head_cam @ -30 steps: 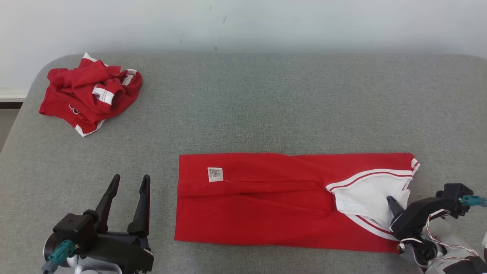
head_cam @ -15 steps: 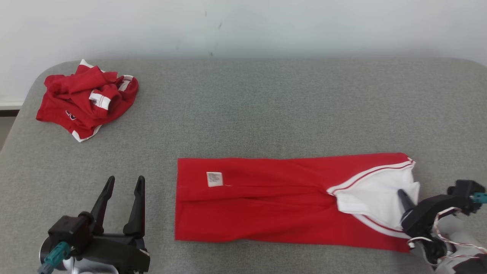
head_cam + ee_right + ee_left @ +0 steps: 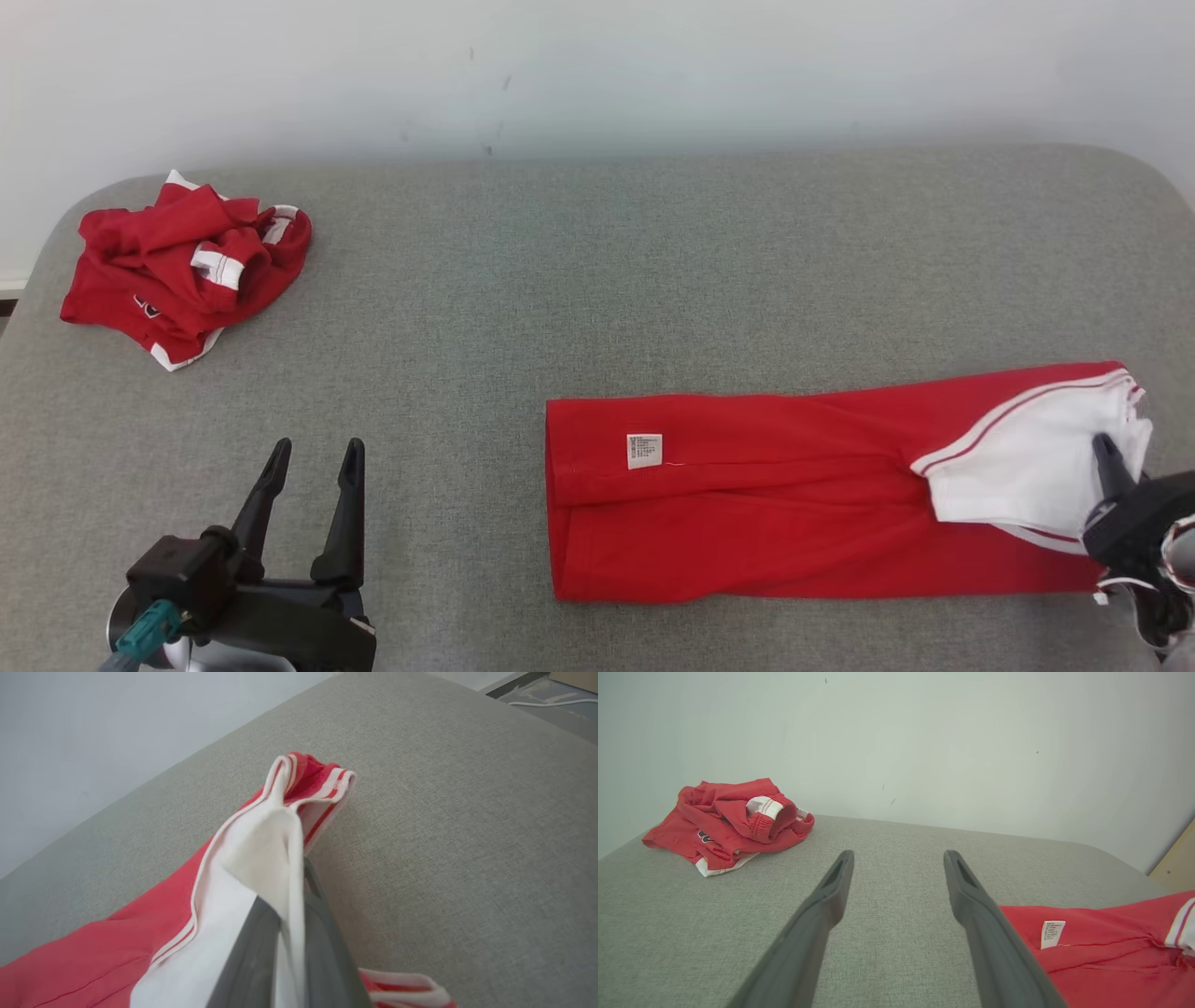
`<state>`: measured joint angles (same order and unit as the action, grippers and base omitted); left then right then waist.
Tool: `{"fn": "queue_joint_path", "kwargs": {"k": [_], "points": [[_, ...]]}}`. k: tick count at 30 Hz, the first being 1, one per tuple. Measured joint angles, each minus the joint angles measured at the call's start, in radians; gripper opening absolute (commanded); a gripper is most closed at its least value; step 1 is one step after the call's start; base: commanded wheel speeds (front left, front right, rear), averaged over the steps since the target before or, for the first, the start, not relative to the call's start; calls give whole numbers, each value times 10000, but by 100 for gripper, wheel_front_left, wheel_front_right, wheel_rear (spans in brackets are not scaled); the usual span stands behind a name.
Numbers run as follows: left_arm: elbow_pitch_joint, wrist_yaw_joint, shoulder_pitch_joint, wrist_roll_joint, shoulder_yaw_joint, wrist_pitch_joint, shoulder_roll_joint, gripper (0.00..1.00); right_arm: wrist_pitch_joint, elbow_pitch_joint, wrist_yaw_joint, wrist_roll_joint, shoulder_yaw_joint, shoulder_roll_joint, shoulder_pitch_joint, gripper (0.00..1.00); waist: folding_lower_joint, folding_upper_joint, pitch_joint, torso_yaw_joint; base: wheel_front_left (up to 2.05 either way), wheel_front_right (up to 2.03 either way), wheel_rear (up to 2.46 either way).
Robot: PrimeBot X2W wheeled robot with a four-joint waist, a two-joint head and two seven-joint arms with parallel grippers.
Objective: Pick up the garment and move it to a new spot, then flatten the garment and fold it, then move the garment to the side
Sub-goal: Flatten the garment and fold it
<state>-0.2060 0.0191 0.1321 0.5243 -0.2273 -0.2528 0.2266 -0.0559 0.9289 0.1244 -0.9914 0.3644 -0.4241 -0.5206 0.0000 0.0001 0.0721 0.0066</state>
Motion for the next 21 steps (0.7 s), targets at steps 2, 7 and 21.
{"fn": "queue_joint_path", "kwargs": {"k": [2, 7, 21], "points": [[-2, 0, -1, -12, 6, 0, -17, 100, -190, -364, 0, 113, 176, 84, 7, 0, 0, 0, -10, -4, 0, 0, 0], [-15, 75, -1, -75, 10, 0, -73, 100, -426, -1434, 0, 451, 882, 385, 17, 0, 0, 0, -65, 14, 0, 0, 0], [-182, 178, 12, -251, -90, 0, -251, 100, -428, -3083, 0, 901, 2504, 780, 224, 0, 0, 0, -323, 482, 0, 0, 0]]}}
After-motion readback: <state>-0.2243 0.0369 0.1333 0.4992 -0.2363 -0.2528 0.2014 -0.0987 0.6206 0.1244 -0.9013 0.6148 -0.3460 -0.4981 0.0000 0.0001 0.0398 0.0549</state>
